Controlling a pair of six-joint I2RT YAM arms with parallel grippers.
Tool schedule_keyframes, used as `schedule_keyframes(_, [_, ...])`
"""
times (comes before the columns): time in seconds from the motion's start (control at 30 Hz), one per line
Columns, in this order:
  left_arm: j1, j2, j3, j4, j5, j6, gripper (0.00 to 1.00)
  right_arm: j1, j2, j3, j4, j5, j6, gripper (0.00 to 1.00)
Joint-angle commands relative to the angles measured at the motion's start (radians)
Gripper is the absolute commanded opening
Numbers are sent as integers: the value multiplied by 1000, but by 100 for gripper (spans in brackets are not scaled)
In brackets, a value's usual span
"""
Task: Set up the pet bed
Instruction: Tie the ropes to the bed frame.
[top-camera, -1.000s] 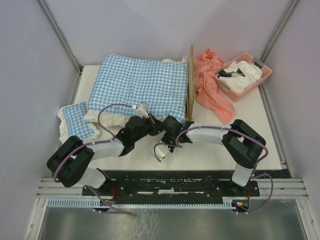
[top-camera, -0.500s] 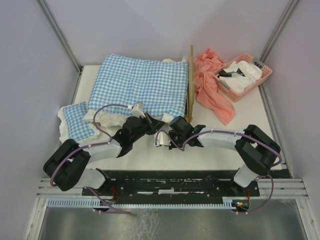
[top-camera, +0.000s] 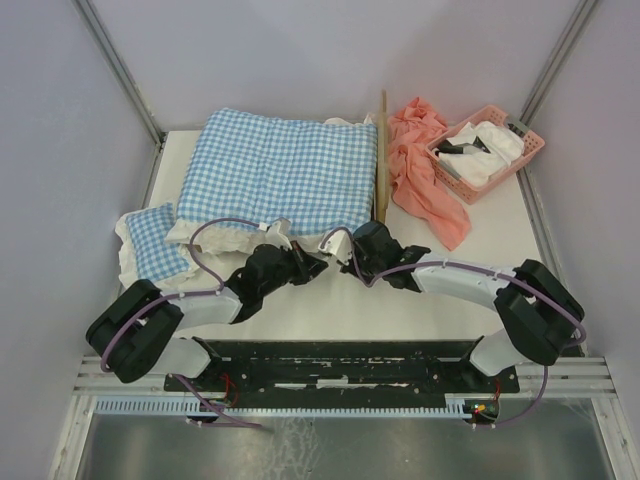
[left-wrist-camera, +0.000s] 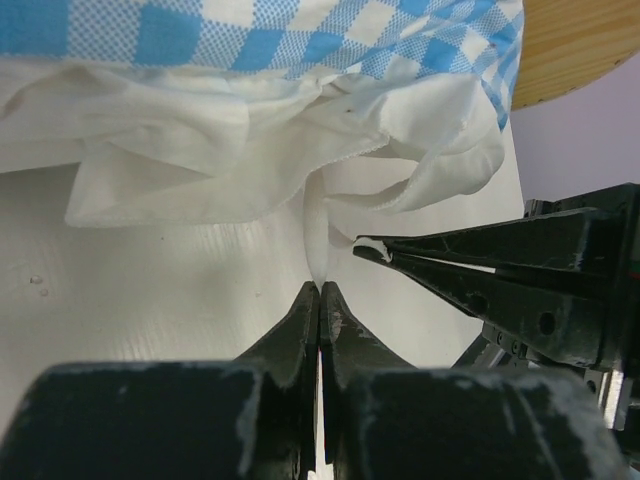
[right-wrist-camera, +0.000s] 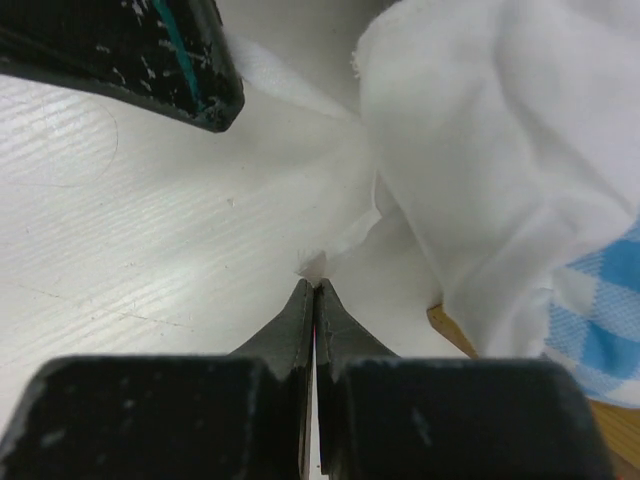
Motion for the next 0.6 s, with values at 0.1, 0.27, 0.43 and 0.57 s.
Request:
schedule_keyframes(0.1, [-22, 19, 6, 84, 21, 44, 3, -28, 1, 66, 4, 113, 88, 2])
schedule_keyframes(0.27, [-27, 72, -22, 164, 37, 18, 3, -40, 107, 167, -81, 159, 127, 2])
schedule_keyframes(0.43, [-33, 109, -16, 198, 54, 1, 3, -39, 167, 207, -42, 215, 159, 2])
schedule_keyframes(0.57, [-34, 123, -8, 201, 56, 1, 3, -40, 188, 234, -25, 267, 210, 2])
